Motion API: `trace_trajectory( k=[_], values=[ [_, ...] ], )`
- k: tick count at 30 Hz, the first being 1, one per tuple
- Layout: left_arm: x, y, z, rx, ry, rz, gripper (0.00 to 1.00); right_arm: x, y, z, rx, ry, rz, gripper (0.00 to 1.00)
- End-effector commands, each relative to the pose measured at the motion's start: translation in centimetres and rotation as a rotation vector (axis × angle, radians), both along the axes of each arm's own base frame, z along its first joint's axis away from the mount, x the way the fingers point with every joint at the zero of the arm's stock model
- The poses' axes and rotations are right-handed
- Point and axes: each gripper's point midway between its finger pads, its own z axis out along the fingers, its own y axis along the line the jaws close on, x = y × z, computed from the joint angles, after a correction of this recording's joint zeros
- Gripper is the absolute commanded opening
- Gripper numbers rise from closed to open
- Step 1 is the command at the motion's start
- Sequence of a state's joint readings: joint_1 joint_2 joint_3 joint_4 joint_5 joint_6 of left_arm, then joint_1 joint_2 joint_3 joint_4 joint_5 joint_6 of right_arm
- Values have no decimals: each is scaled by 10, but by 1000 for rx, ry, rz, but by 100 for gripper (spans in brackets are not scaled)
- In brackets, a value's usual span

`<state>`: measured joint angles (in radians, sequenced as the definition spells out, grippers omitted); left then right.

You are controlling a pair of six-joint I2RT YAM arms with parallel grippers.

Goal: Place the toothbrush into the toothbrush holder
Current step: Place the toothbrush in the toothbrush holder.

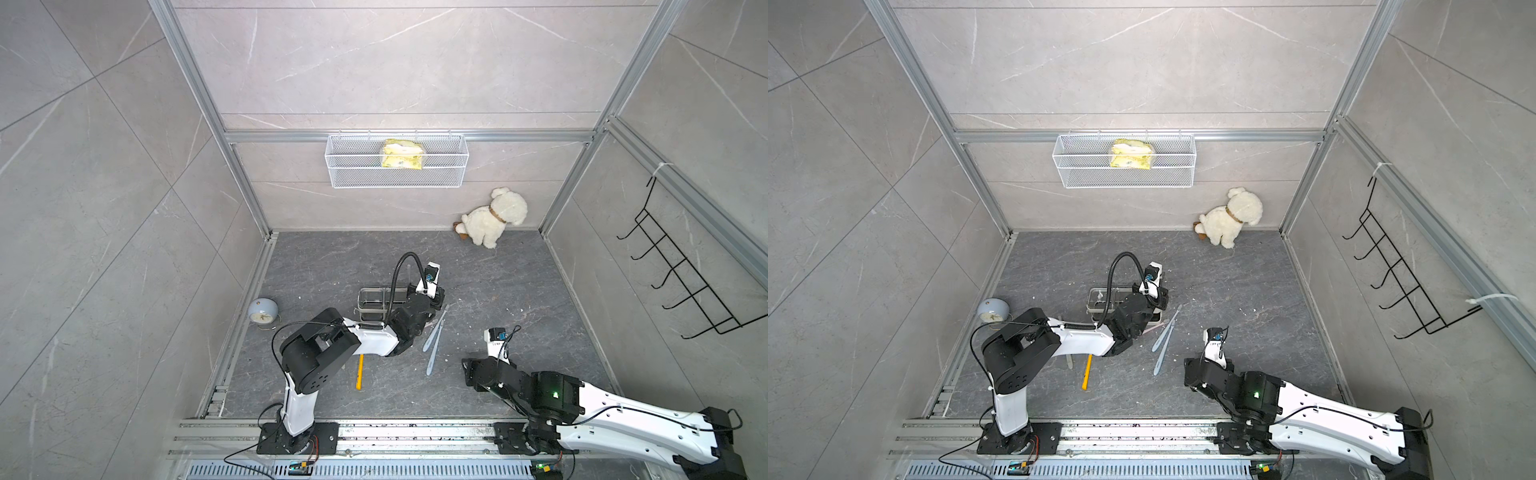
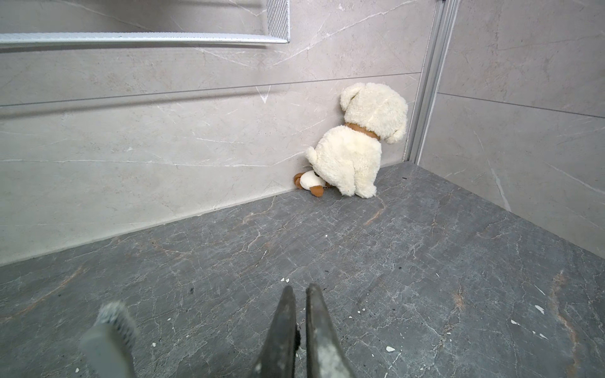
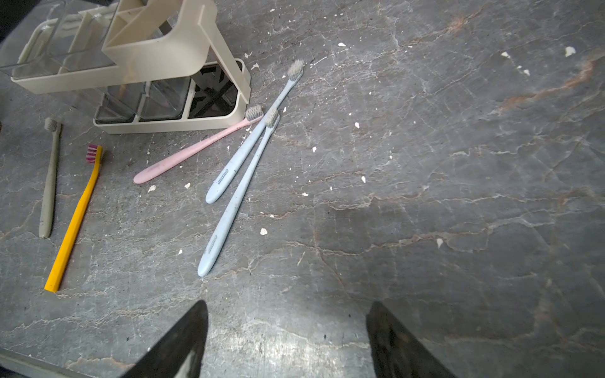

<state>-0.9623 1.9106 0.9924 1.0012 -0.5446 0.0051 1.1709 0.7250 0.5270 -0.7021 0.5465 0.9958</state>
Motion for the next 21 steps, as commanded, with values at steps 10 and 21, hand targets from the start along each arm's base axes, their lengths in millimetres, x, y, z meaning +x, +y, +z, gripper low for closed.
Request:
trace_trajectory(
  k=[10, 21],
  values=[
    [-10, 6, 32, -44, 8, -18, 0, 0, -6, -4, -4, 1, -24, 78],
    [-8, 9, 19, -61, 31, 5, 0, -1, -8, -9, -12, 6, -23, 78]
  ],
)
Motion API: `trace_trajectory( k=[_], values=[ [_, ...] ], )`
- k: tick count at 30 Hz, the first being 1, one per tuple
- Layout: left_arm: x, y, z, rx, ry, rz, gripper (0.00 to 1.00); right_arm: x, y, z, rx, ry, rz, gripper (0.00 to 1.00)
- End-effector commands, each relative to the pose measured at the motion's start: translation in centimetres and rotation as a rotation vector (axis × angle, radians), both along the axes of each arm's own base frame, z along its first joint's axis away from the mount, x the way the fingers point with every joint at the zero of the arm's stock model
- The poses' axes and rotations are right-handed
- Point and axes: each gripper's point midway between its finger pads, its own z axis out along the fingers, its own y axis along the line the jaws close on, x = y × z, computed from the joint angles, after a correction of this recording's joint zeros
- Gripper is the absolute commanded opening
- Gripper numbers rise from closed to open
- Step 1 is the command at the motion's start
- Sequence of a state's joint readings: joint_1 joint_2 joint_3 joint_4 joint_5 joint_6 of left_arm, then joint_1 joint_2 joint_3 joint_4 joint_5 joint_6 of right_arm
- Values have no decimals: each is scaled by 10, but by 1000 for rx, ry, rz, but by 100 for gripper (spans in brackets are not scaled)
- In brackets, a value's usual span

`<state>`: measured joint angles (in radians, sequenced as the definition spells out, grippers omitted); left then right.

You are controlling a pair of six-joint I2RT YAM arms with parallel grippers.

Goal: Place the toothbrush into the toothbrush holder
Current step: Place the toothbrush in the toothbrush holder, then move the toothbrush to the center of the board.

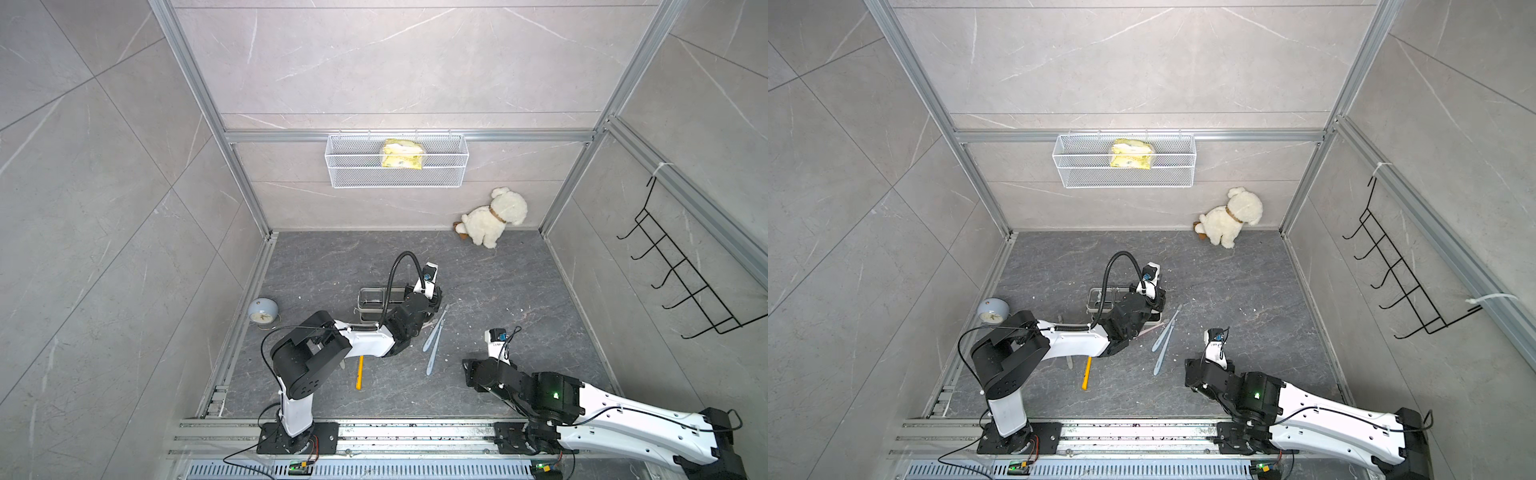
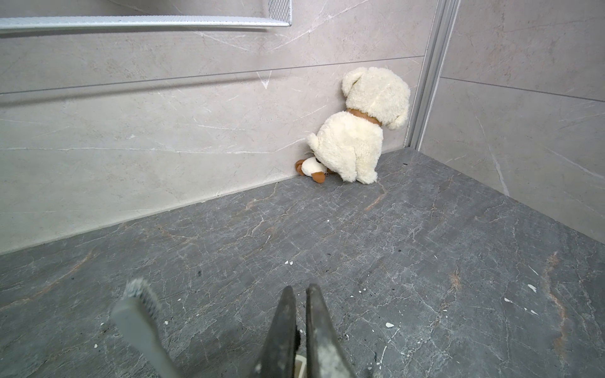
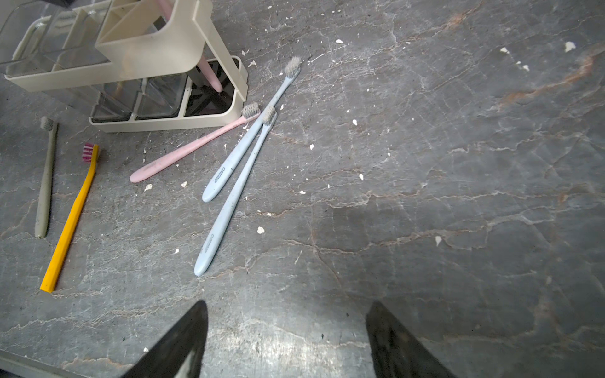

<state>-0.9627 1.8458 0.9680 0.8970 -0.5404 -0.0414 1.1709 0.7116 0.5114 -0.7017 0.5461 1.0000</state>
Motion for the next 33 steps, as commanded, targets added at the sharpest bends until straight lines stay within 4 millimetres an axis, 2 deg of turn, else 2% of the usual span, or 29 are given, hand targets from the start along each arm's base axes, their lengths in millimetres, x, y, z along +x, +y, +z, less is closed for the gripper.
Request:
trace_trajectory(
  k=[1, 4, 11, 15, 18, 24, 27, 30, 33],
  values=[
    [-1, 0, 20, -71, -24, 9, 0, 0, -5, -5, -13, 4, -20, 78],
    [-1, 0, 19, -54, -23, 13, 2, 1, -4, -5, -13, 4, -19, 78],
    [0, 2, 13, -36, -22, 23, 23, 1, -3, -5, -12, 5, -19, 78],
    [-1, 5, 20, -44, -12, 41, 49, 1, 0, -6, -2, 11, -12, 78],
    [-4, 6, 34, -39, -7, 55, 63, 1, 11, -8, 6, 33, 3, 78],
    [-9, 14, 51, -9, 108, 88, 84, 8, 50, -12, -55, 128, 11, 79],
    [-21, 31, 63, -50, 152, 98, 90, 14, 68, -13, -80, 152, -3, 80],
    [-32, 64, 77, -49, 210, 183, 90, 21, 82, -12, -49, 150, -32, 80],
    [-49, 96, 87, -68, 257, 225, 90, 26, 91, -19, -50, 159, -61, 80]
  ],
)
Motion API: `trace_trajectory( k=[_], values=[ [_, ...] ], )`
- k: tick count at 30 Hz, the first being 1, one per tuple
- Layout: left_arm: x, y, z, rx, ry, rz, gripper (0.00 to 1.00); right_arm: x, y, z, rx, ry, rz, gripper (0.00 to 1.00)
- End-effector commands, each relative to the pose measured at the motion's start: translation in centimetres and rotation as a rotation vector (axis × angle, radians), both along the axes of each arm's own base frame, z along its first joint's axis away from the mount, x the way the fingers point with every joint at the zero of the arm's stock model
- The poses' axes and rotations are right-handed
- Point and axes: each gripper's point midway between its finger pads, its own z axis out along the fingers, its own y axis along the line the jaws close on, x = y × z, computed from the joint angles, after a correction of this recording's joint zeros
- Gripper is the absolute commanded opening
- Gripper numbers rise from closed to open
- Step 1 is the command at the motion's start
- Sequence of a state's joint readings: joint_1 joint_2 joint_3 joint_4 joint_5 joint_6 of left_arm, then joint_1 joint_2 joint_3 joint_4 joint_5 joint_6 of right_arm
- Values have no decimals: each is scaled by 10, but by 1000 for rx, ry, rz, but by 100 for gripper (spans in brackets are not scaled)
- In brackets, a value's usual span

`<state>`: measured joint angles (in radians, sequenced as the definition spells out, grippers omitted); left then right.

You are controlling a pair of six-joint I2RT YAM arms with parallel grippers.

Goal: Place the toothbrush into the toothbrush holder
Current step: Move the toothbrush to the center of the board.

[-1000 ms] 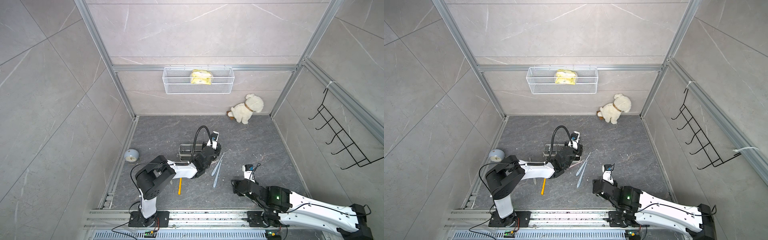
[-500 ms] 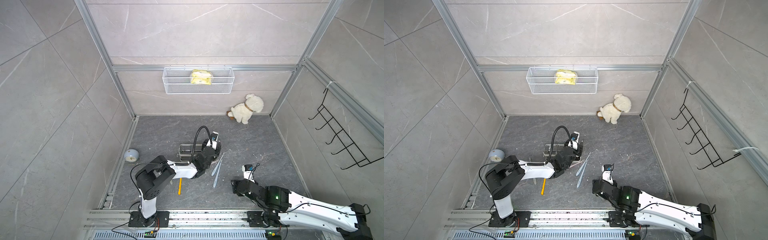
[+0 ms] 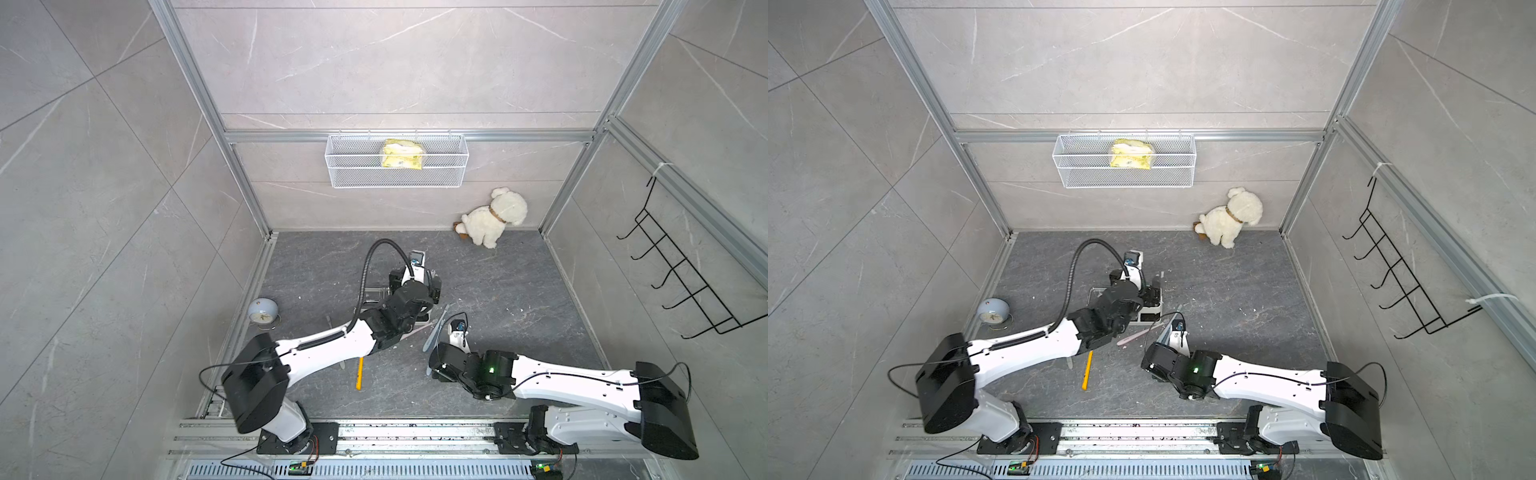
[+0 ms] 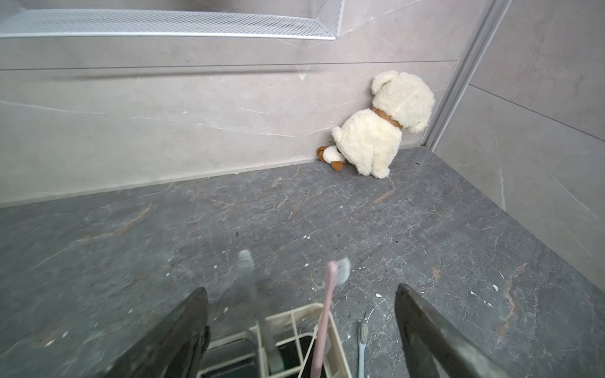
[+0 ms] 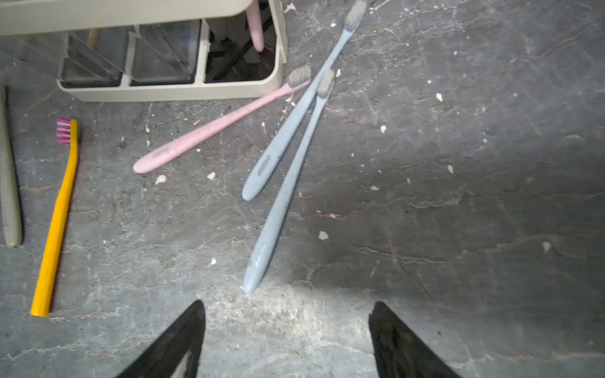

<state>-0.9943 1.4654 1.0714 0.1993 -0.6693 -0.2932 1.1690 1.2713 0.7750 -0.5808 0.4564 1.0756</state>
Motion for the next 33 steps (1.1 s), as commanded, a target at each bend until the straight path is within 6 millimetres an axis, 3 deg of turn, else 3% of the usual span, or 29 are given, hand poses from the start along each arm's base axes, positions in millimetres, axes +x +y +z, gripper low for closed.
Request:
trace_trajectory(
  k=[1, 9, 16, 20, 24, 27, 33],
  values=[
    [-19, 45, 13, -30, 72, 96, 90, 8, 13, -5, 23, 7, -55, 80],
    [-51, 96, 3, 9, 131, 122, 90, 18, 30, -54, 11, 61, -121, 79],
    [-57, 104, -6, -3, 144, 118, 89, 28, 22, -83, -27, 97, -159, 72],
    [-57, 100, -8, -4, 152, 106, 89, 30, -1, -99, -68, 141, -201, 64],
    [-54, 108, -11, -18, 160, 123, 89, 22, -46, -106, -73, 167, -272, 40],
    [-51, 112, -14, -65, 171, 115, 89, 14, -75, -102, -69, 158, -302, 29],
    [-47, 102, -19, -85, 200, 91, 89, 1, -99, -89, -64, 133, -292, 23]
  ],
)
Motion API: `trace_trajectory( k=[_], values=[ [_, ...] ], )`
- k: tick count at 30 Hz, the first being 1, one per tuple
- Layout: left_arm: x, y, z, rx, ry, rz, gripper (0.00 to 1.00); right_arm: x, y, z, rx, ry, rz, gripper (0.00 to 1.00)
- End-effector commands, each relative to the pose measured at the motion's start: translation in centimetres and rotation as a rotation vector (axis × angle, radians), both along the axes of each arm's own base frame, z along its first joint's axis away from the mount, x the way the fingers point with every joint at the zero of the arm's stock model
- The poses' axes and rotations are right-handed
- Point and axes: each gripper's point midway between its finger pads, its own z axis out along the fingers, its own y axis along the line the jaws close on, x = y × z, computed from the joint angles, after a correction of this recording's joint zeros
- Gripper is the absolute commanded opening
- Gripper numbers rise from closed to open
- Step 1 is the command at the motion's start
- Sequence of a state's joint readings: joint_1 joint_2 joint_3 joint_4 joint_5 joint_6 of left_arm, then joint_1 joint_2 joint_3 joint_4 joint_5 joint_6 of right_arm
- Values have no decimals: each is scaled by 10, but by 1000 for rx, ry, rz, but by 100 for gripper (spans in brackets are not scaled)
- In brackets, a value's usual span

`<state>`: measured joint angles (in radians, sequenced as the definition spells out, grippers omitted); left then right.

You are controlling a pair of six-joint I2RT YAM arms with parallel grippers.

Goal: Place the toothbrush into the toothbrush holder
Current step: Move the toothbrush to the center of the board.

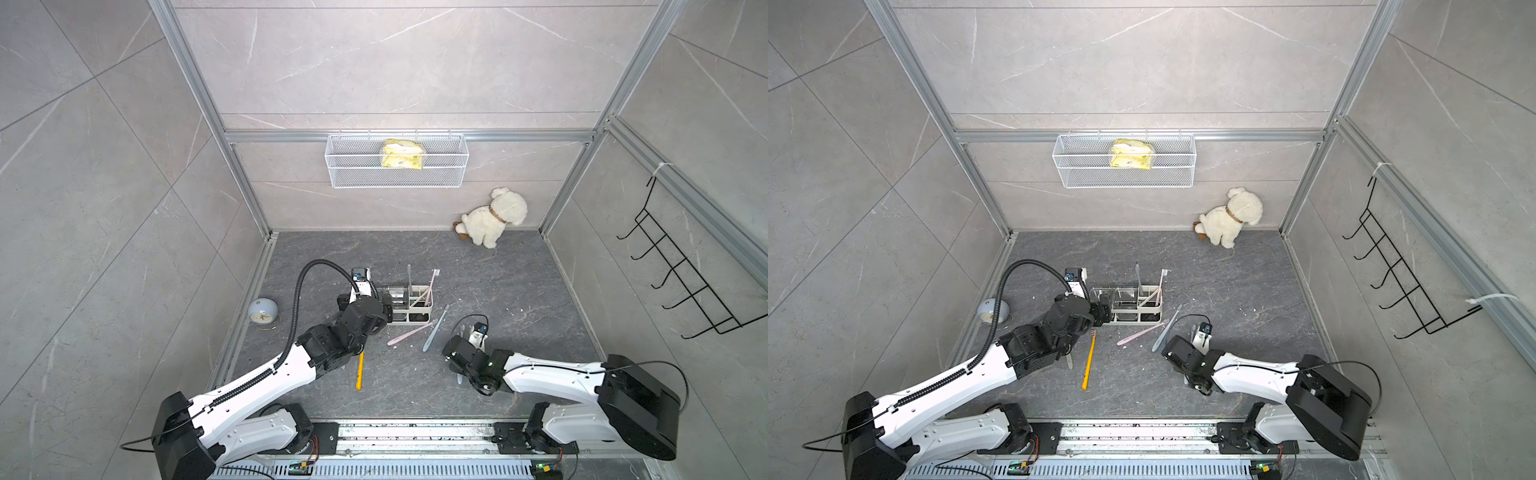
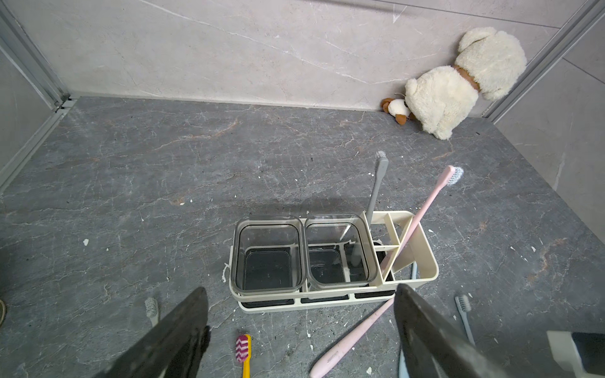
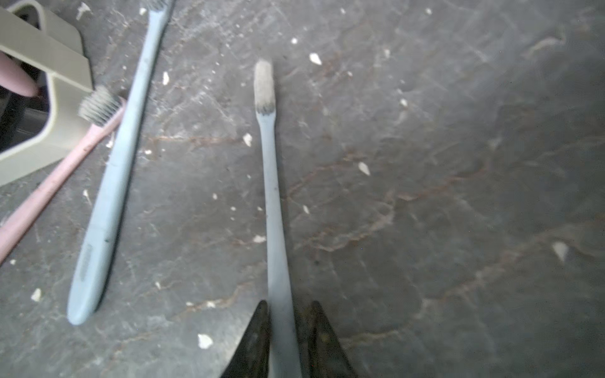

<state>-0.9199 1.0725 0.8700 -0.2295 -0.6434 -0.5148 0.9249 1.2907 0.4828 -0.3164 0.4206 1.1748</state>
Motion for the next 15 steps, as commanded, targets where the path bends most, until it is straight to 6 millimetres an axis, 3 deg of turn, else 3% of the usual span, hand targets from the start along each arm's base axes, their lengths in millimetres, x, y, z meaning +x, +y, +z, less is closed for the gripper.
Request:
trace_trajectory(
  k=[1, 7, 12, 15],
  values=[
    [3, -14, 10, -76, -5, -28, 89, -24, -26, -11, -79, 81, 30, 22],
    [8, -32, 8, -102, 21, -61, 88, -29, -21, -1, -27, 62, 102, 25],
    [9, -38, 4, -108, 34, -74, 87, -37, -14, 5, -37, 125, 175, 52],
    [8, -38, -3, -109, 48, -72, 87, -42, -10, 0, -36, 170, 187, 57]
  ],
)
